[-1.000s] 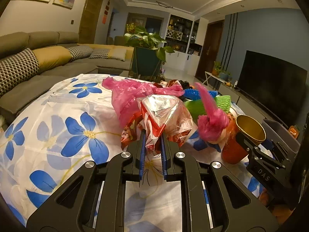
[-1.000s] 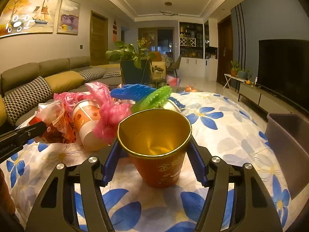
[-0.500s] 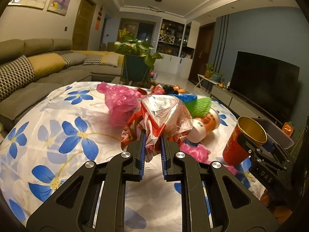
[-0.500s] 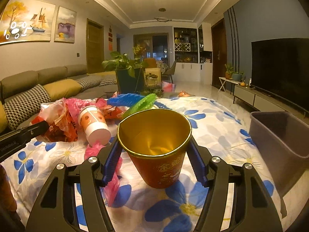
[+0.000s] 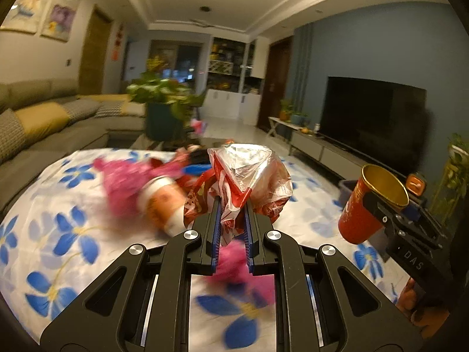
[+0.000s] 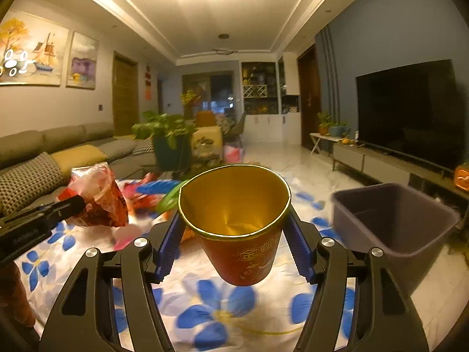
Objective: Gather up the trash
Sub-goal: 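Carry the wrapper and cup over the grey bin and open both tools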
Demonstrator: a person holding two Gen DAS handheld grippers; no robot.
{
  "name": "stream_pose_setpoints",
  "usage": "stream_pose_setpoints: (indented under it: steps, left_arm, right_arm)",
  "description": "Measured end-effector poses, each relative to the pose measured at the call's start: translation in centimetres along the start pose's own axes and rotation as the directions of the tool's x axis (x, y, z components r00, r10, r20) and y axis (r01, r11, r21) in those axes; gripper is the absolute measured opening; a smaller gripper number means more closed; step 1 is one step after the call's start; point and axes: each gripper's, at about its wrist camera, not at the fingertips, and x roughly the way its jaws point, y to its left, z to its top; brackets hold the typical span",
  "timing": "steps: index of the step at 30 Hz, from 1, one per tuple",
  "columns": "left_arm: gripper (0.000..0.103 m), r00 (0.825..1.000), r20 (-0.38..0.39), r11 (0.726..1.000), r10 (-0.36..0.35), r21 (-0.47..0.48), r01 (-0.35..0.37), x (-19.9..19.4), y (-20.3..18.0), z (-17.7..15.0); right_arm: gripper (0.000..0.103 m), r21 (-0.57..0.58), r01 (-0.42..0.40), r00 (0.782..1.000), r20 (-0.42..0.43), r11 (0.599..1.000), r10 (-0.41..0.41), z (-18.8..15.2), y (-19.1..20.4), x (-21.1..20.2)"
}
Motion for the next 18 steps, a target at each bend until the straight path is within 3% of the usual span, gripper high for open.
stream_pose_setpoints:
  steps: [7,18]
  left_arm:
    - [0.013,0.99,0.0,0.987,-0.138,0.08,0.137,3.0,-6.4,1.8]
    - [0.013,0.948,-0.03,0.939,-0.317,0.131,0.318,9.5,-17.2,3.0]
  right_arm:
    - [0.065,0.036,0.14,0.989,0.051,0.989,-0.142,1.6,-5.2,-1.5]
    - [0.065,0.079,0.313,0.944,0.086,0.946,-0.319,2.4,-12.3,-2.1]
